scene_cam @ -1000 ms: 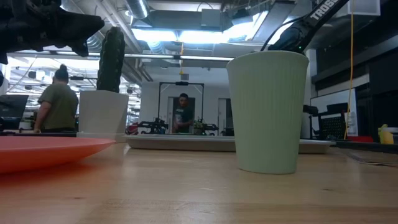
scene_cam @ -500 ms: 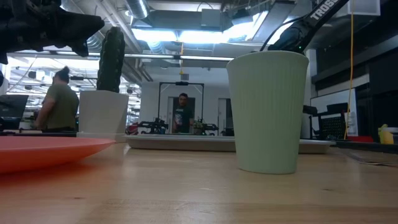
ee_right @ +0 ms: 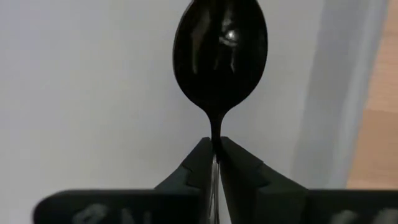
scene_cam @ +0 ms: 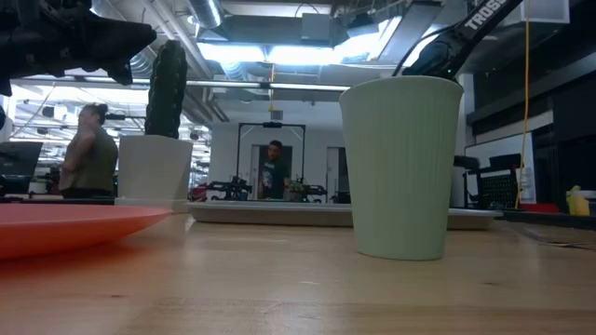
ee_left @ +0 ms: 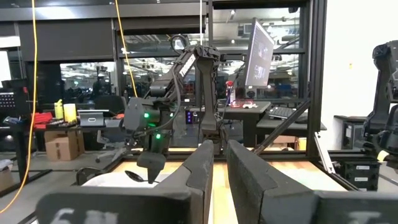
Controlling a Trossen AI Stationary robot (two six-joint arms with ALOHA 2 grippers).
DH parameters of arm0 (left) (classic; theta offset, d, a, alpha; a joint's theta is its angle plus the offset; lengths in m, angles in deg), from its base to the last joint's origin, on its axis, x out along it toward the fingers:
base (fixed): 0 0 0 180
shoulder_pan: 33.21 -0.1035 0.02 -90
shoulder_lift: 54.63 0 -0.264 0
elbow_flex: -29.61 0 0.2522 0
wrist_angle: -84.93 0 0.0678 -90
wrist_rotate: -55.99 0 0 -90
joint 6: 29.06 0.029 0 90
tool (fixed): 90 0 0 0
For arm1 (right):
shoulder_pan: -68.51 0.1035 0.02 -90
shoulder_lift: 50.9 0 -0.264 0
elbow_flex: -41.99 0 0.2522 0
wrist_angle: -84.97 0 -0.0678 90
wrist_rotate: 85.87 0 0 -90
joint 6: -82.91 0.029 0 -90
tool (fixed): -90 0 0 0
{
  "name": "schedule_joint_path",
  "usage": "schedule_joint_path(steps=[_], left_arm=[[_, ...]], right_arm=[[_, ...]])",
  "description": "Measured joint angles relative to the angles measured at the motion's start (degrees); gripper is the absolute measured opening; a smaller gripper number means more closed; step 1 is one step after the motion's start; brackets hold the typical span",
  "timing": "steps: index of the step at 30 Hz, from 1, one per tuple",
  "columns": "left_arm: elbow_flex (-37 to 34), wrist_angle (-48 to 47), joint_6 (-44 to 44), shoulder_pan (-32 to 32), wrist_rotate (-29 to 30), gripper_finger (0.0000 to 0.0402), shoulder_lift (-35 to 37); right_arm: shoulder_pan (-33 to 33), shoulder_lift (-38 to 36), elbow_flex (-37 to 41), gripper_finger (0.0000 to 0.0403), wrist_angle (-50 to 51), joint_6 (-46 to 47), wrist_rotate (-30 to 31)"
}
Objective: Pick and place plate/cup/fork/spoon on tray
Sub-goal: Put the black spoon on the gray serving tray, then put the orange fork on the gray serving tray to the right of the black spoon
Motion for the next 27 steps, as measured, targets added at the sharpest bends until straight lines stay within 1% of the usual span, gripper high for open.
schedule_joint_path(steps=[5, 17, 20, 23, 27], left_arm=[[0.00, 0.00, 0.01, 0.00, 0.00, 0.0041, 0.00], [0.01, 0.00, 0.02, -0.01, 0.02, 0.0041, 0.00], [0.02, 0.00, 0.02, -0.01, 0.00, 0.0041, 0.00], [0.01, 0.00, 0.02, 0.01, 0.01, 0.0041, 0.00], [0.00, 0.02, 0.02, -0.01, 0.00, 0.0041, 0.00]], right_arm=[[0.00, 0.00, 0.00, 0.0067, -0.23, 0.22, -0.02], [0.02, 0.00, 0.00, 0.0070, -0.53, 0.26, 0.74], [0.20, 0.00, -0.12, 0.0071, -0.38, -0.08, -1.26], [1.12, -0.85, -1.91, 0.0071, 1.45, -2.87, -3.27], [4.28, -4.21, -4.20, 0.0071, 5.47, -9.09, -5.01]])
